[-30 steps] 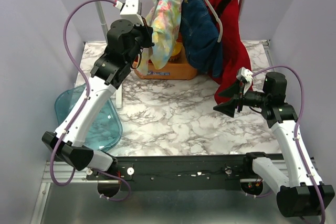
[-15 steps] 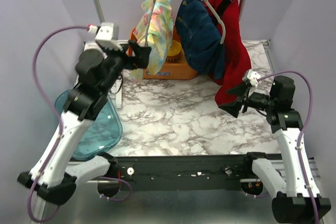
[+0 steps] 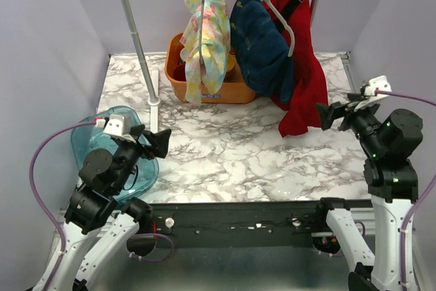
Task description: Place the skirt on the hanger
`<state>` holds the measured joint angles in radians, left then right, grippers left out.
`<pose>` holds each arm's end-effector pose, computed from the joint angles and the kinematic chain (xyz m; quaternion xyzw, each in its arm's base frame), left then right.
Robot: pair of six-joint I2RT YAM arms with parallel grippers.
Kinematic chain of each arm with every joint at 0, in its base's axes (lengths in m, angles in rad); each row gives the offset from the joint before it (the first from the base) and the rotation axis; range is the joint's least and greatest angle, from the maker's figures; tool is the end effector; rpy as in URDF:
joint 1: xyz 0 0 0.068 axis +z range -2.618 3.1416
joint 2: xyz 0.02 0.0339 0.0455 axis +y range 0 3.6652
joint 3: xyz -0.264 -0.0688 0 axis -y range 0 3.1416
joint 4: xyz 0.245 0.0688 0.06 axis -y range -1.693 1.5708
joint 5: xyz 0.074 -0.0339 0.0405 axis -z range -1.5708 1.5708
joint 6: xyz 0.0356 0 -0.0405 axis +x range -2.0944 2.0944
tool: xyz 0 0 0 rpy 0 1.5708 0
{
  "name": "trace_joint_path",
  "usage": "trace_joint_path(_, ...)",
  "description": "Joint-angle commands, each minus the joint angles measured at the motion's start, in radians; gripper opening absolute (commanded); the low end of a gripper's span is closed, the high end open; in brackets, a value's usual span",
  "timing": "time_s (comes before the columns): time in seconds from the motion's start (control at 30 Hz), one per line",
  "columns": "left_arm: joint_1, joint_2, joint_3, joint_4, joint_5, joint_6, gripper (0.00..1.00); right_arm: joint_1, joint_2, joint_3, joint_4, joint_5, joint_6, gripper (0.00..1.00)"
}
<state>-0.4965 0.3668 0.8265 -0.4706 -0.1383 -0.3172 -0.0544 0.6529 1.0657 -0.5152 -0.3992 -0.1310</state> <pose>0.0689 -0.0318 0.3695 0.0151 0.7108 -0.2325 0.6637 0.1175 0.0075 0.4162 -0.1606 0.7220 0.0858 0.6675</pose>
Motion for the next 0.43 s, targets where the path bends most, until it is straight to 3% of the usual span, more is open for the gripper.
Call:
trace_joint_path(0.0,0.006,-0.092,-0.058,-0.025,-0.052,-0.034,0.99,-0.007,-0.01,0.108,-0.052,0.313,0.076,1.0)
trace_joint_path(0.4,0.006,-0.078,-0.024,-0.049,-0.037,-0.014,0.99,-0.007,-0.075,0.114,-0.052,0.378,0.025,1.0)
